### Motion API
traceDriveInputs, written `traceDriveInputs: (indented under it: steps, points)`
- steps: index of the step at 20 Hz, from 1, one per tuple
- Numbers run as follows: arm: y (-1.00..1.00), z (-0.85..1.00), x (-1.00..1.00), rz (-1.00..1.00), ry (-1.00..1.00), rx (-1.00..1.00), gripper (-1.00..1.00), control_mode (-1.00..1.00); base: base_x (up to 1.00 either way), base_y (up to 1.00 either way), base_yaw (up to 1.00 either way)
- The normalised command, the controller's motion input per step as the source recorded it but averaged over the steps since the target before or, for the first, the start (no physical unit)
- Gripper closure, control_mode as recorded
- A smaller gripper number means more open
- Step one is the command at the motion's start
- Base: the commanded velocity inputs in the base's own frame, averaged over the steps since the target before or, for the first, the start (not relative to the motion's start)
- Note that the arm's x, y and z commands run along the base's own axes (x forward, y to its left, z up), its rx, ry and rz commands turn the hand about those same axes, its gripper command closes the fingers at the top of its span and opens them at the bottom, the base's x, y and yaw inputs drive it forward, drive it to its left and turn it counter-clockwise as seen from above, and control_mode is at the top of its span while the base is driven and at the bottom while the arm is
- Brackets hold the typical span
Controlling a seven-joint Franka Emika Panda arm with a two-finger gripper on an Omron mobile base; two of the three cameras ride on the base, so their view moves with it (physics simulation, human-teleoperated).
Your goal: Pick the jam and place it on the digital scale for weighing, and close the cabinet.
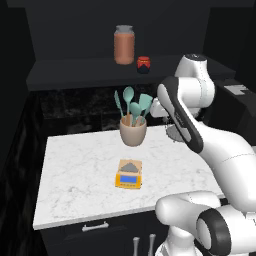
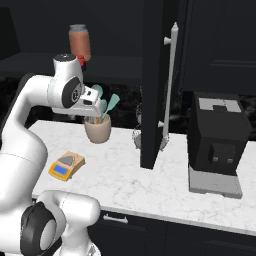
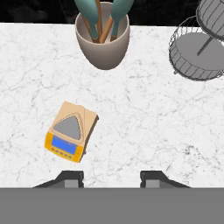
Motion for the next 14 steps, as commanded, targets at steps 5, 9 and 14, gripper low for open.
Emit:
traceDriveInputs:
  steps: [5, 9, 14]
  points:
    - [0.0, -0.01, -0.07, 0.0, 0.0, -0.01, -1.0, -1.0, 0.0, 0.0, 0.0]
    - [0.0, 0.0, 0.0, 0.0, 0.0, 0.0, -1.0, -1.0, 0.0, 0.0, 0.0]
    - [0.0, 0.0, 0.0, 0.0, 0.0, 0.0, -1.0, -1.0, 0.0, 0.0, 0.0]
